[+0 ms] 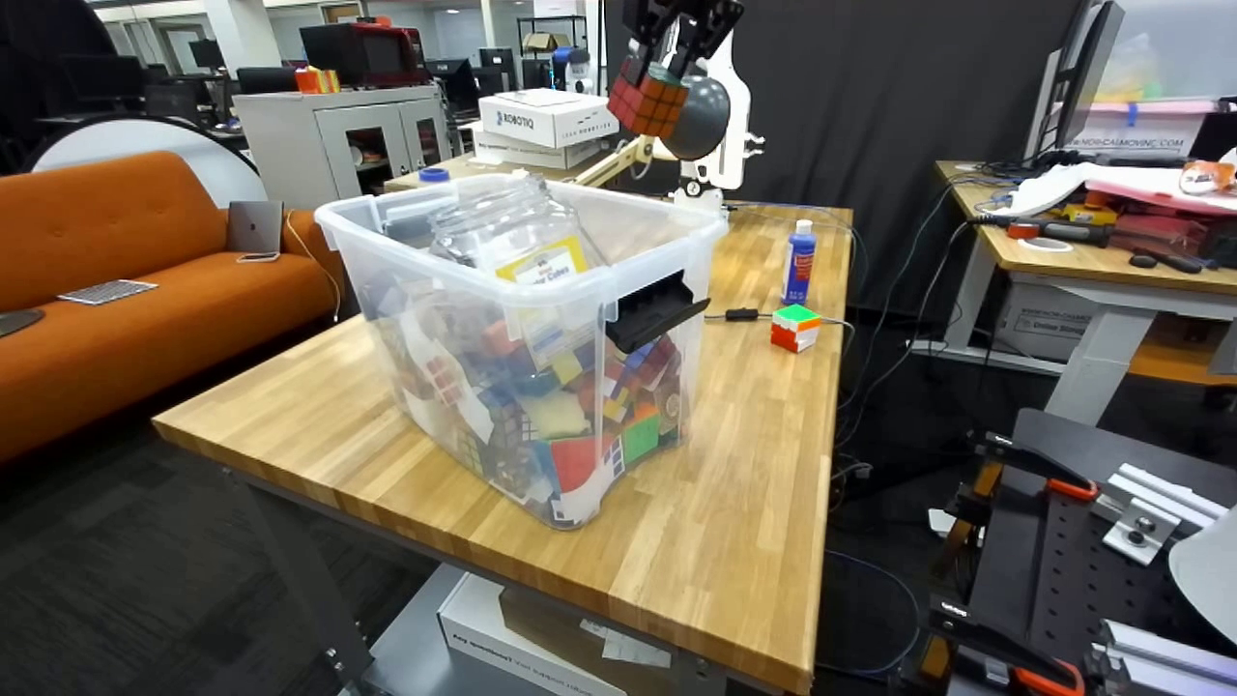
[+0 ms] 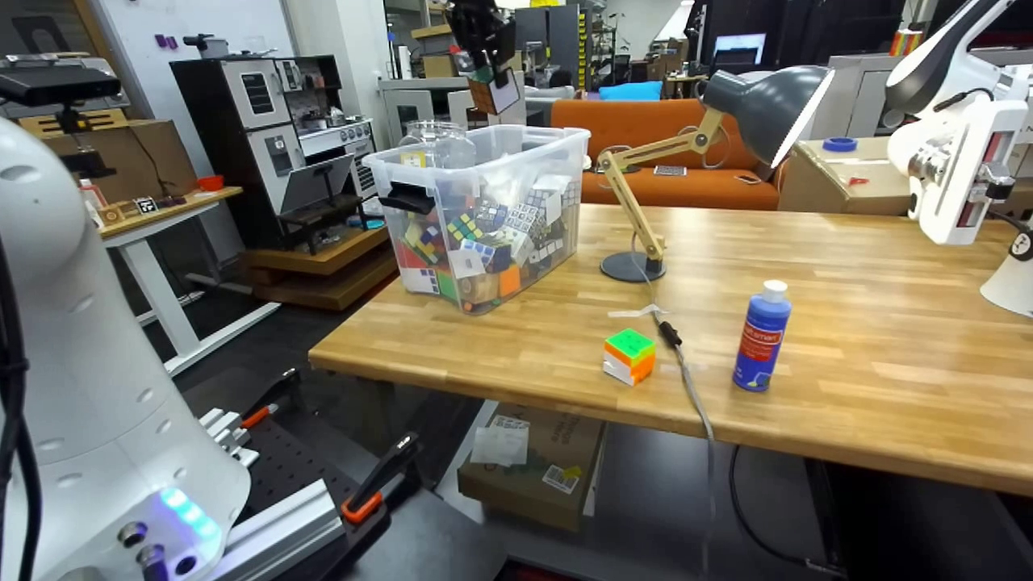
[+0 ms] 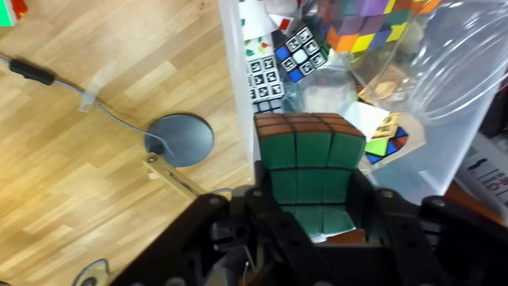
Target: Put the smaller Rubik's cube in the storage box
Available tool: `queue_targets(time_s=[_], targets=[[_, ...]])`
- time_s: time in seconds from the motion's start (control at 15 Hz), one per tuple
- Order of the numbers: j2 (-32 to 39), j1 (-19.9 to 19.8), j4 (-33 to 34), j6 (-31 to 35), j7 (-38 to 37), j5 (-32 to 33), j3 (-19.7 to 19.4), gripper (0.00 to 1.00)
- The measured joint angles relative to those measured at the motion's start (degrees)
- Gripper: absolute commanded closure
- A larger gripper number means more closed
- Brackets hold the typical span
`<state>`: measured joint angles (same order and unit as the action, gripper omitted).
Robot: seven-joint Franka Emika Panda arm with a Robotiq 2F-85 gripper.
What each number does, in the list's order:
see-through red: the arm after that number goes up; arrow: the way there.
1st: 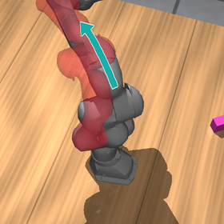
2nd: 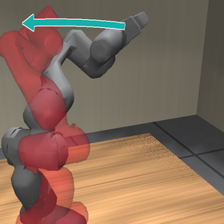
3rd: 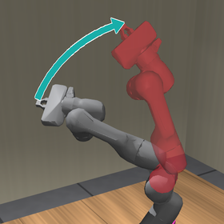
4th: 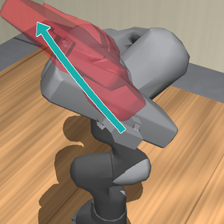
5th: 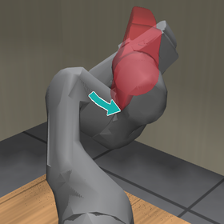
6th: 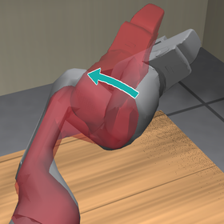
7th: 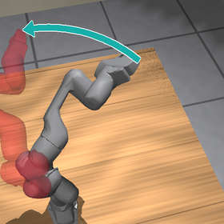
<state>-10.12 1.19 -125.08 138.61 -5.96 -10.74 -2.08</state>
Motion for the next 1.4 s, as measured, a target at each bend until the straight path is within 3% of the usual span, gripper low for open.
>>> queue_targets(time_s=[0.2, 0.6, 1.2, 1.27, 1.4], targets=[[0.23, 2.55, -0.68, -1.55, 7.32, -3.93, 0.5, 0.78], [6.39, 2.75, -1.04, -3.97, 18.29, -5.39, 0.17, 0.78], [15.55, 2.59, 2.23, -6.43, 23.22, -4.99, 0.78, 0.78], [15.69, 2.56, 2.45, -6.86, 23.22, -4.96, 0.92, 0.28], [15.87, 2.54, 2.56, -7.33, 23.22, -4.95, 1.22, 0.22]])
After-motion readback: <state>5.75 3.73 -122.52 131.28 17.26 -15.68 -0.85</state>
